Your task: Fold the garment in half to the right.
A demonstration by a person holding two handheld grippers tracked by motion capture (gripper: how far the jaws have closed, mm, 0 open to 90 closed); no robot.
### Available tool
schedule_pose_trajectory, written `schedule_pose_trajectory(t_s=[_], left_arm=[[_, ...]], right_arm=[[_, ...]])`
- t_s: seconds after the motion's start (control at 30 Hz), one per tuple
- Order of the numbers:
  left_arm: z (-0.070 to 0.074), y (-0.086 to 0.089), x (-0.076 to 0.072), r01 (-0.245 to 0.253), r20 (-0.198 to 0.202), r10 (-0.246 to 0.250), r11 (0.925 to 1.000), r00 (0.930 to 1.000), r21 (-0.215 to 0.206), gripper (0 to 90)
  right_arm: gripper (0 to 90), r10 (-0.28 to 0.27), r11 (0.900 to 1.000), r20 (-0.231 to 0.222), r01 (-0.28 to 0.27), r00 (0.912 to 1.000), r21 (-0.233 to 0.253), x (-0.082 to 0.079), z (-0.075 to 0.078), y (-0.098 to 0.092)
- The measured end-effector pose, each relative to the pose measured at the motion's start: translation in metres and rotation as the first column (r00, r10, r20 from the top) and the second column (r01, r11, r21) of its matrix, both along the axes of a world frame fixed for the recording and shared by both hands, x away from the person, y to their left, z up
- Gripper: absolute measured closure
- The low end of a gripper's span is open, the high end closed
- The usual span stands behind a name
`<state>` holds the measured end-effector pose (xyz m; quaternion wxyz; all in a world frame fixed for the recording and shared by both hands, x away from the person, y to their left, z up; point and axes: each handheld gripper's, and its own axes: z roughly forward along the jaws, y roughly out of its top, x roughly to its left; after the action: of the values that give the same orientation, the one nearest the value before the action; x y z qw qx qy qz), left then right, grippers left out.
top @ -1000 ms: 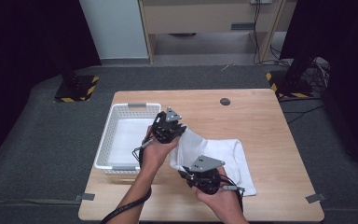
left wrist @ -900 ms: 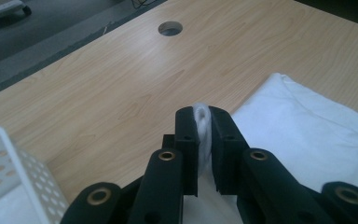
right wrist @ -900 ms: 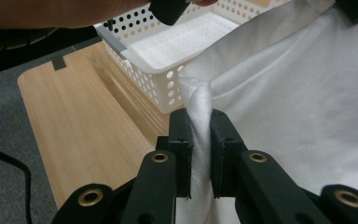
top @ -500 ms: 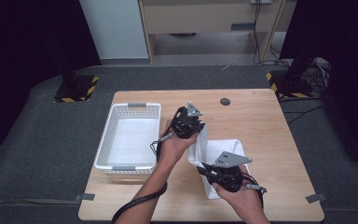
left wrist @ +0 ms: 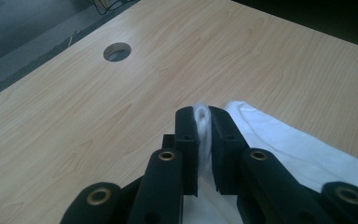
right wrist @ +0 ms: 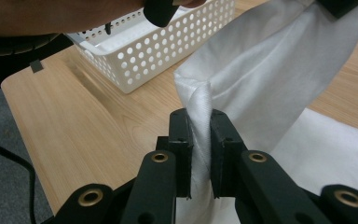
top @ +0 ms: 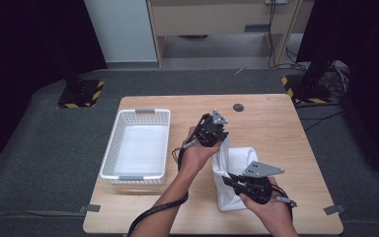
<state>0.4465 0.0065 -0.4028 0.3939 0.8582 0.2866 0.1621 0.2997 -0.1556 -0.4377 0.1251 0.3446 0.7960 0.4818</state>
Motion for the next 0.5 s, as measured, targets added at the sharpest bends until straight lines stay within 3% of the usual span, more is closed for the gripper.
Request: schedule_pose_trajectory(t_s=[0.27, 0.5], left_arm=[[-0.005, -0.009, 0.005, 0.045, 0.003, -0.045, 0.9989, 0.999, -0.013, 83.3], [-0.008, -0.012, 0.008, 0.053, -0.007, -0.054, 0.9978, 0.9985, -0.038, 83.3]], right_arm=[[81.2, -0.016, 1.0, -0.009, 0.016, 0.9998, 0.007, 0.001, -0.003, -0.012], [81.2, -0.026, 1.0, -0.013, 0.026, 0.9996, 0.013, 0.001, -0.004, -0.02]])
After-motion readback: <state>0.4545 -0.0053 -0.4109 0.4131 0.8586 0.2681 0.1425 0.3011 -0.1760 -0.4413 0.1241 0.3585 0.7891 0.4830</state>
